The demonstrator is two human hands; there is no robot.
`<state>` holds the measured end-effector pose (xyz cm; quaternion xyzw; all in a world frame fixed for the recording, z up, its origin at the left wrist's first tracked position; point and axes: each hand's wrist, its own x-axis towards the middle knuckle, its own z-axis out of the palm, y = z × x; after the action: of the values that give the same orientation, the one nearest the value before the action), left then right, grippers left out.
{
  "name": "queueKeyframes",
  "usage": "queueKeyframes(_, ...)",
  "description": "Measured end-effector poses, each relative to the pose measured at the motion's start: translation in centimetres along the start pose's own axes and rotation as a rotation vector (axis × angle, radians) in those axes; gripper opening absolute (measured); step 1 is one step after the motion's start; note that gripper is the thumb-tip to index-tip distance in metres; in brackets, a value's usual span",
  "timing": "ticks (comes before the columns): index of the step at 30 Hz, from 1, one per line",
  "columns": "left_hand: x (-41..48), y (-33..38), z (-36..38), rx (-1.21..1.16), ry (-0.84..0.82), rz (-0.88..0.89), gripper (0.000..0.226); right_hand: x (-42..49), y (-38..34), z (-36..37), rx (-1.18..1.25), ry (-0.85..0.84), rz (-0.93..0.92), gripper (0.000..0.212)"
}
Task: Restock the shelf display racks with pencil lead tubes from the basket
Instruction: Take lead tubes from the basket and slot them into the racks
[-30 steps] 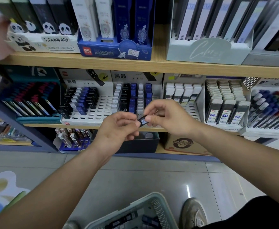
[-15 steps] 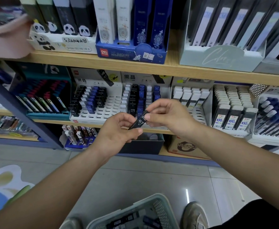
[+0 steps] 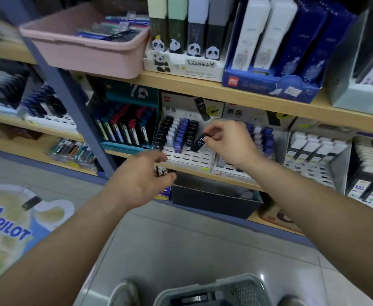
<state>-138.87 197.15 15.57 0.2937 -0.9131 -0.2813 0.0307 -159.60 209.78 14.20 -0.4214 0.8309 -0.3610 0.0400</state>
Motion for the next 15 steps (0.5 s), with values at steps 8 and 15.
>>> queueKeyframes(8,-0.7,-2.9,-1.2,0.016,-0.039,0.01,0.051,3.6,1.1,4.1,-0.224,-0.066,-0.01,0.013)
queueKeyframes(15,-0.7,-3.0,-1.6,-0.063,-0.046,0.011,0.046,3.3,0.4,4.0,-0.313,-0.134,-0.084,0.021)
